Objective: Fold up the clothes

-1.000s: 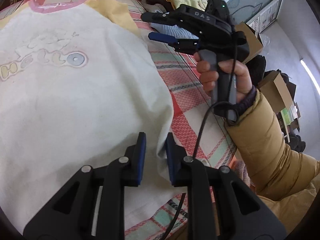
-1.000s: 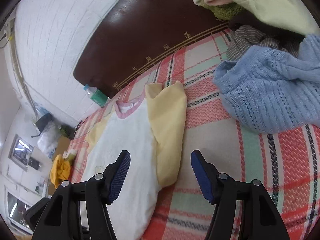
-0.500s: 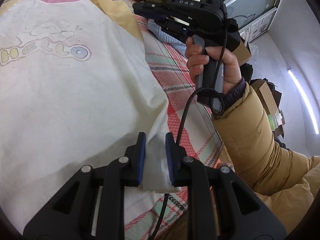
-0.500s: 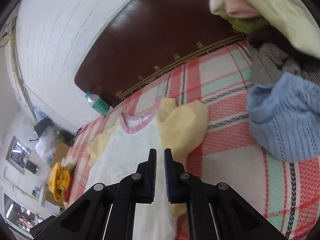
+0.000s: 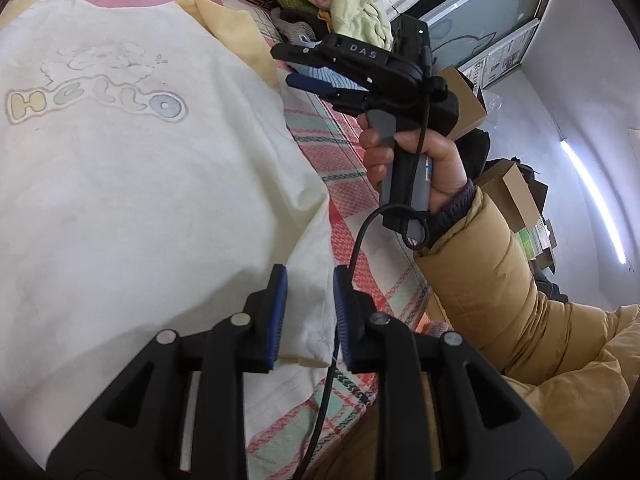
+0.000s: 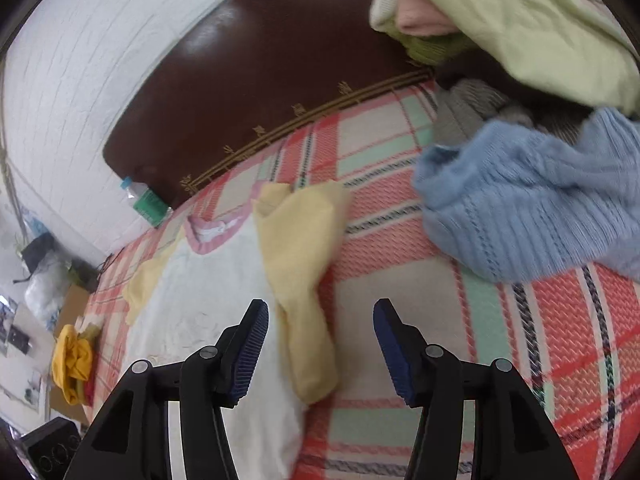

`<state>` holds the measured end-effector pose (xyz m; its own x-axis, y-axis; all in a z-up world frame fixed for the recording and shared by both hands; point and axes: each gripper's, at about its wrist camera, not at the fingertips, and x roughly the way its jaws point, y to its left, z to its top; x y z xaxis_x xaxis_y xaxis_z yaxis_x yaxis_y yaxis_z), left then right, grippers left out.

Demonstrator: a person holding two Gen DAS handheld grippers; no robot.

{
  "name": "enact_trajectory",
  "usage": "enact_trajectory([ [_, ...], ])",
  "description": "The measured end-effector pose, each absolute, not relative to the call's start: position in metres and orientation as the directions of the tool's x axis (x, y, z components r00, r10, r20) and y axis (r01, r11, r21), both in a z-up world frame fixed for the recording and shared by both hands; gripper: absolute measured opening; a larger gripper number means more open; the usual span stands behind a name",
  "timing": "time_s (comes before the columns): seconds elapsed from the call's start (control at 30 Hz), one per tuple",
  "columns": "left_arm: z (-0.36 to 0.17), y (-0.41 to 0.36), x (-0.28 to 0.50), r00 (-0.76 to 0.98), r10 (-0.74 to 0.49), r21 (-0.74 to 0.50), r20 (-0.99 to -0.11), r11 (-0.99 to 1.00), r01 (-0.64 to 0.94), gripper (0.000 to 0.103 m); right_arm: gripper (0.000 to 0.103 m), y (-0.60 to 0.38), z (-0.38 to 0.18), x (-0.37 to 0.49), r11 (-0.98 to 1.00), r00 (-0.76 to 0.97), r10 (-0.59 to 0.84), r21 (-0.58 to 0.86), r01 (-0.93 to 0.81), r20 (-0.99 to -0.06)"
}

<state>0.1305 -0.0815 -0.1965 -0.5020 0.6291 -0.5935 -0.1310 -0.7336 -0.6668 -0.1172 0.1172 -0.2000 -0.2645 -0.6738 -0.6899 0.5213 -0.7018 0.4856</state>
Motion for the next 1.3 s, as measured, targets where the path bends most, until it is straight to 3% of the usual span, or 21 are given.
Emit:
enact_trajectory([
  [0.03,-0.196,-0.078,0.127,-0.497,0.628,-0.661,-0.599,-0.738,-0.136,0.045,0.058,0.119,-0.205,-0.118,-0.694,-0.25,-0.68,0.496,0.521,-0.689],
  [0.1,-0.195,-0.071,0.122,-0.49,0.62,-0.645,-0.612,-0.751,-0.145,0.051,0.057,0.12,-0.209,-0.117,-0.676,-0.245,-0.702,0.518,0.523,-0.669],
  [0.13,-0.194,-0.068,0.122,-0.487,0.619,-0.637,-0.616,-0.755,-0.154,0.051,0.047,0.119,-0.209,-0.118,-0.651,-0.217,-0.725,0.548,0.525,-0.653],
  [0.17,-0.194,-0.066,0.122,-0.484,0.617,-0.63,-0.621,-0.76,-0.161,0.051,0.02,0.117,-0.21,-0.119,-0.629,-0.192,-0.744,0.573,0.525,-0.64],
  [0.2,-0.193,-0.064,0.122,-0.481,0.614,-0.624,-0.626,-0.764,-0.163,0.05,0.01,0.113,-0.211,-0.12,-0.621,-0.176,-0.748,0.581,0.526,-0.64],
  [0.23,-0.193,-0.062,0.123,-0.479,0.611,-0.619,-0.63,-0.768,-0.165,0.04,0.008,0.11,-0.208,-0.119,-0.626,-0.178,-0.74,0.568,0.534,-0.648],
  [0.27,-0.192,-0.062,0.124,-0.484,0.609,-0.618,-0.628,-0.769,-0.165,0.025,0.006,0.107,-0.204,-0.118,-0.63,-0.19,-0.736,0.553,0.545,-0.65],
  [0.3,-0.19,-0.065,0.125,-0.494,0.609,-0.623,-0.621,-0.766,-0.161,0.02,0.006,0.105,-0.199,-0.117,-0.629,-0.2,-0.737,0.546,0.554,-0.646],
  [0.43,-0.184,-0.077,0.13,-0.532,0.614,-0.65,-0.583,-0.746,-0.148,0.018,0.005,0.085,-0.166,-0.106,-0.583,-0.209,-0.772,0.538,0.609,-0.6],
  [0.53,-0.179,-0.086,0.133,-0.552,0.624,-0.671,-0.553,-0.727,-0.149,0.018,0.005,0.056,-0.158,-0.095,-0.561,-0.181,-0.765,0.503,0.657,-0.618],
  [0.6,-0.179,-0.088,0.136,-0.549,0.621,-0.667,-0.559,-0.73,-0.147,0.018,0.009,0.045,-0.162,-0.093,-0.582,-0.177,-0.742,0.491,0.648,-0.646],
  [0.7,-0.181,-0.086,0.139,-0.545,0.607,-0.645,-0.579,-0.749,-0.15,0.018,0.026,0.06,-0.166,-0.092,-0.616,-0.226,-0.735,0.49,0.616,-0.64],
  [0.77,-0.182,-0.085,0.14,-0.544,0.611,-0.646,-0.574,-0.747,-0.158,0.019,0.049,0.075,-0.168,-0.092,-0.639,-0.268,-0.73,0.49,0.593,-0.628],
  [0.87,-0.187,-0.09,0.138,-0.539,0.622,-0.653,-0.568,-0.739,-0.165,0.02,0.061,0.109,-0.182,-0.097,-0.681,-0.294,-0.71,0.519,0.517,-0.639],
  [0.9,-0.189,-0.091,0.138,-0.536,0.625,-0.656,-0.567,-0.737,-0.165,0.023,0.062,0.114,-0.188,-0.099,-0.688,-0.286,-0.705,0.529,0.497,-0.649],
  [0.97,-0.193,-0.09,0.135,-0.523,0.629,-0.66,-0.575,-0.735,-0.157,0.056,0.063,0.109,-0.189,-0.101,-0.685,-0.283,-0.708,0.532,0.498,-0.647],
  [1.03,-0.196,-0.086,0.133,-0.511,0.636,-0.661,-0.578,-0.732,-0.162,0.061,0.063,0.104,-0.19,-0.102,-0.682,-0.28,-0.711,0.534,0.5,-0.646],
  [1.1,-0.195,-0.08,0.134,-0.501,0.644,-0.656,-0.578,-0.732,-0.183,0.061,0.052,0.099,-0.191,-0.103,-0.679,-0.276,-0.713,0.536,0.502,-0.644],
  [1.13,-0.194,-0.079,0.134,-0.503,0.641,-0.652,-0.579,-0.735,-0.187,0.061,0.024,0.097,-0.192,-0.104,-0.677,-0.275,-0.714,0.537,0.503,-0.643],
  [1.17,-0.194,-0.077,0.135,-0.504,0.64,-0.649,-0.58,-0.737,-0.19,0.061,0.005,0.094,-0.192,-0.105,-0.676,-0.273,-0.716,0.538,0.504,-0.643],
  [1.3,-0.196,-0.083,0.138,-0.511,0.645,-0.666,-0.568,-0.725,-0.176,0.061,0.004,0.083,-0.191,-0.106,-0.672,-0.274,-0.717,0.533,0.514,-0.641],
])
